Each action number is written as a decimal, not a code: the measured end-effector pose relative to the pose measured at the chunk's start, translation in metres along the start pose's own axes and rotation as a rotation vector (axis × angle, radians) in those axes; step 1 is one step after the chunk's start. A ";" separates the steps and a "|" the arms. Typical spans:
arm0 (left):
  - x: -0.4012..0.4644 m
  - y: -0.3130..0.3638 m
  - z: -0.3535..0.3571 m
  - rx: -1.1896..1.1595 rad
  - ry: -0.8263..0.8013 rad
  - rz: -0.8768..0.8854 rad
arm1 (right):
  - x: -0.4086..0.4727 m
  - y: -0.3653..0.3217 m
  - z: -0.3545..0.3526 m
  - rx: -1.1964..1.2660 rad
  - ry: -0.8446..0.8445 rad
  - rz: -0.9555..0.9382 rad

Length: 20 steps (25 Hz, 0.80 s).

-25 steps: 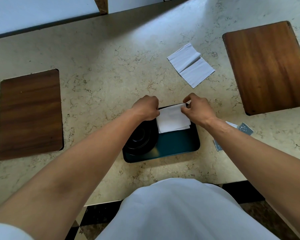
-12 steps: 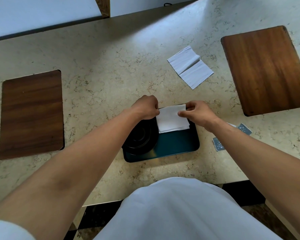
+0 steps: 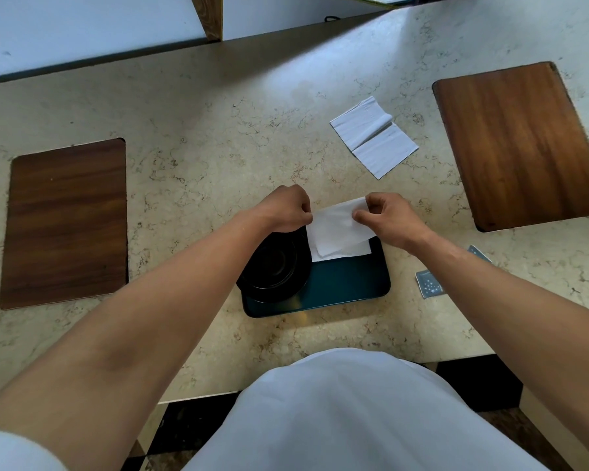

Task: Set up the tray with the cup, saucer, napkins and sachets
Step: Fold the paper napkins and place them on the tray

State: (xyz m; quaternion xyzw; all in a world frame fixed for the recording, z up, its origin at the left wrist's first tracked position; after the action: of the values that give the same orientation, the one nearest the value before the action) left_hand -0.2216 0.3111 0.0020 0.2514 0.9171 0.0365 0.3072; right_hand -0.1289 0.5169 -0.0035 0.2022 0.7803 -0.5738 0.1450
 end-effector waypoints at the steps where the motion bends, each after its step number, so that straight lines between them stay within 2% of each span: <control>1: 0.001 0.000 0.000 -0.008 -0.001 -0.006 | 0.000 -0.001 0.000 -0.017 0.009 -0.011; 8: 0.002 0.003 -0.001 -0.001 -0.024 -0.034 | 0.002 0.002 0.004 -0.033 0.012 0.028; 13: 0.006 0.003 0.007 0.072 -0.088 -0.042 | 0.003 0.010 0.010 -0.070 -0.045 0.077; 20: 0.009 0.005 0.014 0.086 -0.031 -0.050 | 0.005 0.013 0.010 -0.199 -0.002 0.068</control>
State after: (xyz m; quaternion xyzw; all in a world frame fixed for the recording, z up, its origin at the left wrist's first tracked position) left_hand -0.2176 0.3183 -0.0130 0.2418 0.9190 -0.0147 0.3111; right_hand -0.1269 0.5117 -0.0189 0.2128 0.8259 -0.4886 0.1843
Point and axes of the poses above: each hand's wrist, its own x-axis towards the middle knuckle, its own z-axis out of the palm, y = z × x, the point moved 3 cm from there along x, towards the middle knuckle, and after that the axes turned 15 degrees about x, right-handed, at the moved point
